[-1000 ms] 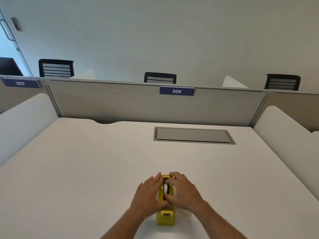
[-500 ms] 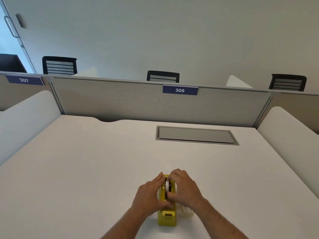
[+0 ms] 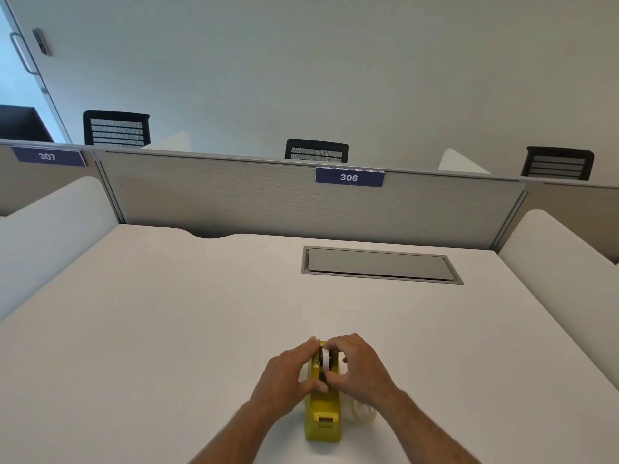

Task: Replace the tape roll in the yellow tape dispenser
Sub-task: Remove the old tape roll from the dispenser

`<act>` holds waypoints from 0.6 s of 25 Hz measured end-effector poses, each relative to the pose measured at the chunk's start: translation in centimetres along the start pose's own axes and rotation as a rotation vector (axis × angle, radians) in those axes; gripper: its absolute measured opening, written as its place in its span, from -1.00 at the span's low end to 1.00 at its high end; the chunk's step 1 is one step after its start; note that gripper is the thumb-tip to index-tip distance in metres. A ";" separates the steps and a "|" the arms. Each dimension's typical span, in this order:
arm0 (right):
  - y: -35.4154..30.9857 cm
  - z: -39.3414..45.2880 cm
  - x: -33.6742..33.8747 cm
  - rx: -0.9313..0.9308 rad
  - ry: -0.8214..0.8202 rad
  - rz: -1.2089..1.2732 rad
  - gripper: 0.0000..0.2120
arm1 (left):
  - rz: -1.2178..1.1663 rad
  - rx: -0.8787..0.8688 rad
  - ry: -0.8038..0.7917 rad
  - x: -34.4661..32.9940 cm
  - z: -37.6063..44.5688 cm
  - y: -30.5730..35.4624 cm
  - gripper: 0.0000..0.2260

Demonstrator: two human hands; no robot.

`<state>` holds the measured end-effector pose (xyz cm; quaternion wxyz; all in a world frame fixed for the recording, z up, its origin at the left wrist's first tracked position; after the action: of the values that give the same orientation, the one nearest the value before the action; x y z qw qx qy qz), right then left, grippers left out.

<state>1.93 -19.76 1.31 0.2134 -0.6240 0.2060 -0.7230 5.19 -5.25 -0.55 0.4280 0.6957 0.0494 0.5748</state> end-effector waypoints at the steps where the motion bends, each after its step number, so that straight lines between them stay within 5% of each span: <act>1: 0.1 0.0 0.0 -0.005 -0.003 0.017 -0.58 | 0.014 -0.024 0.023 0.3 0.0 0.2 -0.33; 8: -0.9 -0.3 1.7 -0.030 0.002 0.281 -0.60 | -0.043 -0.088 0.167 1.0 -0.4 0.9 -0.47; 15: 0.4 -0.9 2.6 -0.222 0.058 0.539 -0.68 | -0.474 0.008 0.163 0.4 -1.6 1.5 -0.58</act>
<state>0.76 -21.52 3.04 0.3223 -0.5455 0.4482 -0.6306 3.36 -5.10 0.68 0.5430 0.6176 0.2478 0.5122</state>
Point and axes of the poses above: each hand's wrist, its own z-axis towards the middle knuckle, its own x-axis out of the back of the hand, y = z × x, the point moved 6 cm from there along z, towards the middle knuckle, and after that the axes turned 3 degrees about y, right-handed, at the moved point
